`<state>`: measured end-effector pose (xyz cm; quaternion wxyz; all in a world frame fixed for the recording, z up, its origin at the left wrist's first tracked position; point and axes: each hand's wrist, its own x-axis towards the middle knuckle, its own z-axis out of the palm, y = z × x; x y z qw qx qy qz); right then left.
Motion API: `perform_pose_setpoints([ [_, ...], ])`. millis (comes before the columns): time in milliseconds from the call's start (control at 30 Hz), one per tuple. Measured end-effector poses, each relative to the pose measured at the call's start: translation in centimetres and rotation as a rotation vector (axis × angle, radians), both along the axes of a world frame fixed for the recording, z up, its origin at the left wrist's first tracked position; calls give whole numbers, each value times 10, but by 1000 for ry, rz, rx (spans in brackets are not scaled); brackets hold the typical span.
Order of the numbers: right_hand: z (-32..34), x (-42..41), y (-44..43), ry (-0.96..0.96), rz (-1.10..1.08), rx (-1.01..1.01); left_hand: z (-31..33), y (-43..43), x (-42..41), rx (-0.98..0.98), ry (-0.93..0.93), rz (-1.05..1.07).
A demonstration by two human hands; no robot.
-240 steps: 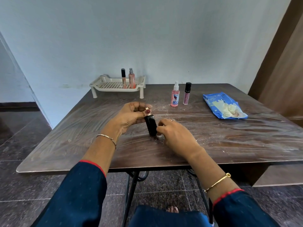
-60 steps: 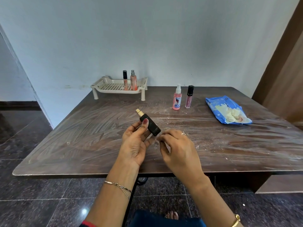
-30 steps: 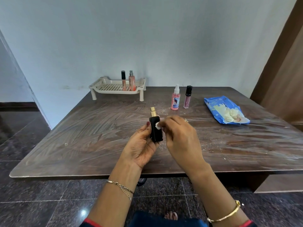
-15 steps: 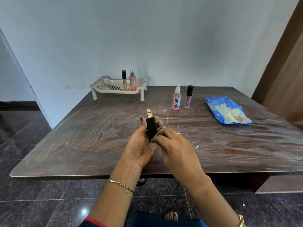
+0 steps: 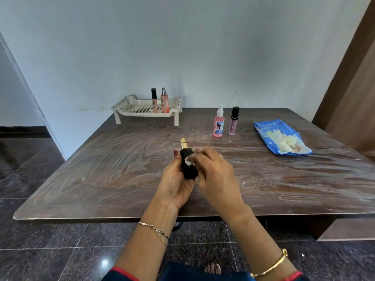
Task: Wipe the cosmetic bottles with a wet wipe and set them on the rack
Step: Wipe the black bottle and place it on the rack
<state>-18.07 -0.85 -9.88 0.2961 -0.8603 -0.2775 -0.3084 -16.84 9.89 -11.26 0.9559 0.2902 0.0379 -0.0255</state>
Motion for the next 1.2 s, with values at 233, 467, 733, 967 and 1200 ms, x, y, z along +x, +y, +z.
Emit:
perform_pose_setpoints([
  [233,-11,-11,-5,27,8,-77,-1,3,11,1,72,-5],
  [467,20,1,5,-25,-106,-59,-3,-2,6,140,46,-47],
  [733,-2,-16,1,54,-65,-115,0,2,10,29,61,-47],
  [967,19,0,3,-16,-87,-50,1,-7,1,16,-53,-80],
  [1200,10,5,-1,31,-7,66,2,-4,3,-65,7,-75],
])
